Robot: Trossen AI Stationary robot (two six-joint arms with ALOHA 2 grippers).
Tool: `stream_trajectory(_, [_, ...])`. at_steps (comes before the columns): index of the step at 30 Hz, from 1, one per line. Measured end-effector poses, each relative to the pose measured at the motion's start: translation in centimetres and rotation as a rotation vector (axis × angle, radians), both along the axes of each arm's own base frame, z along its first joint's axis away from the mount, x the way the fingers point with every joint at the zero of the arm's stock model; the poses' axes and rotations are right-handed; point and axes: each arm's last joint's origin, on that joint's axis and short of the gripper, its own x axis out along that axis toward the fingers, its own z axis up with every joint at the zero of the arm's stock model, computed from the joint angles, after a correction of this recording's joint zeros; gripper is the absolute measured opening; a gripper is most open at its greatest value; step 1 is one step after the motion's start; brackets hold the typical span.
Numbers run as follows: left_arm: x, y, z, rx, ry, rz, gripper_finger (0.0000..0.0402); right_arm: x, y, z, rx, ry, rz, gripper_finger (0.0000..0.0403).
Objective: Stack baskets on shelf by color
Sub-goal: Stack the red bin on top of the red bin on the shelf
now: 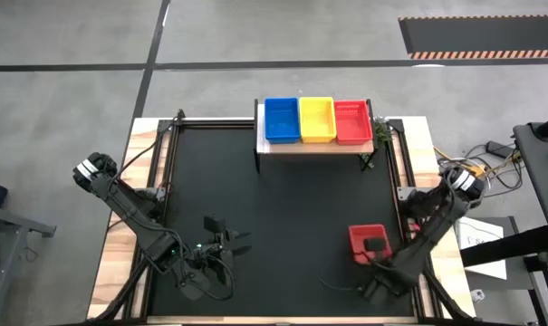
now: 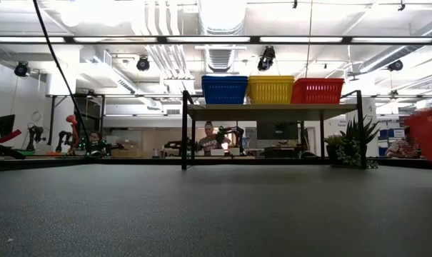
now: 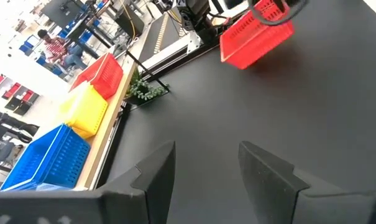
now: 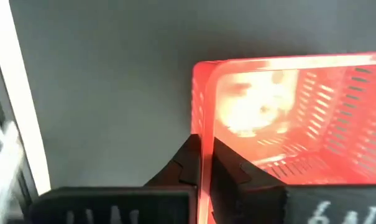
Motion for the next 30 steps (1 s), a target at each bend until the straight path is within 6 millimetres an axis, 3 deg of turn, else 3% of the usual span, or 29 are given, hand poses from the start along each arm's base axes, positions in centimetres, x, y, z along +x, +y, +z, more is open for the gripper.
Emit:
stream_trajectory(7, [0.0,0.0,0.0,0.000,0.000,0.000,0.0161,5.3,-3.7,5.8,-0.054,-0.140,0.001,0.0009])
stream_trajectory(12, [0.0,0.0,0.0,0.000,0.000,0.000,0.0161,7.7,-7.4,10.2,-0.111,-0.201,0.013,0.0009])
stream_trajectory(23, [0.0,0.0,0.0,-0.010,-0.009,0.000,0.0161,10.0,-14.9,18.3,-0.230,-0.417,-0.017,0.0008])
stream_trajectory(30, [0.0,0.0,0.0,-0.011,-0.011,0.000,0.0161,10.4,-21.2,21.4,-0.371,-0.487,-0.057,0.0008])
